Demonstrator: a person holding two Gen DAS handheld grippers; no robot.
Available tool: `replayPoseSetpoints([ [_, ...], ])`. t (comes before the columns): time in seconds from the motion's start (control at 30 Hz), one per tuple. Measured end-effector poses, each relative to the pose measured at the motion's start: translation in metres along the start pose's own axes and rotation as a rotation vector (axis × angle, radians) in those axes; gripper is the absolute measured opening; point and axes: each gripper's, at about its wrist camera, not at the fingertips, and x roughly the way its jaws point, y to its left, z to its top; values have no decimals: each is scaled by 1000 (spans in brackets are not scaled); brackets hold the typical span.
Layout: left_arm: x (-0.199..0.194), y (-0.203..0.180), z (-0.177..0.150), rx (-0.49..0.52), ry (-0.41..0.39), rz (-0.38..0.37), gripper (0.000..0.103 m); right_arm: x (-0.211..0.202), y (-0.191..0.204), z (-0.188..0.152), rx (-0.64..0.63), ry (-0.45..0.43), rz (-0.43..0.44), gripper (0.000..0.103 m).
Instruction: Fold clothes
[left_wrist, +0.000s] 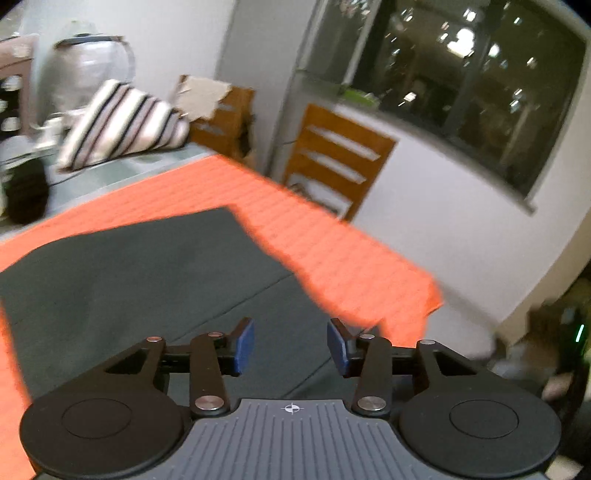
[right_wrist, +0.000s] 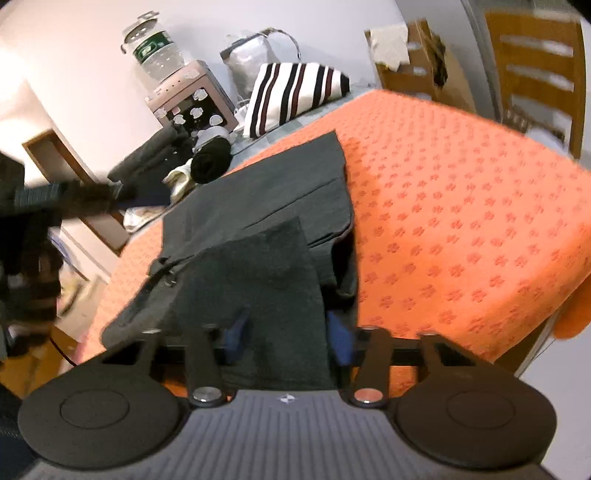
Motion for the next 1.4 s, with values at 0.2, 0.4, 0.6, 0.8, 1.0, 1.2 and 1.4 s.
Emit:
replayPoseSetpoints([
  [0.2,-36,37,-59,-70,79,184,47,-4,-17,2,51,17,48,43],
  [0.4,-55,55,-107,-147,89,314,46,16,-27,7,84,149,119,3],
  [0.6,-43,50,-119,-126,69,401,43,-6,-8,30,86,167,218,3],
  [0.8,-44,52,-126,-182,19,428,40,-3,5,37,46,238,151,4],
  [1.0,-52,59,-121,-279,-43,402,41,-2,17,57,-35,187,85,50],
  [1.2,-41,61,-123,-238,-30,445,34,30,15,67,-83,244,36,3],
  [1.4,-42,71,-128,-292,-43,444,27,68,17,59,-219,333,-118,3],
])
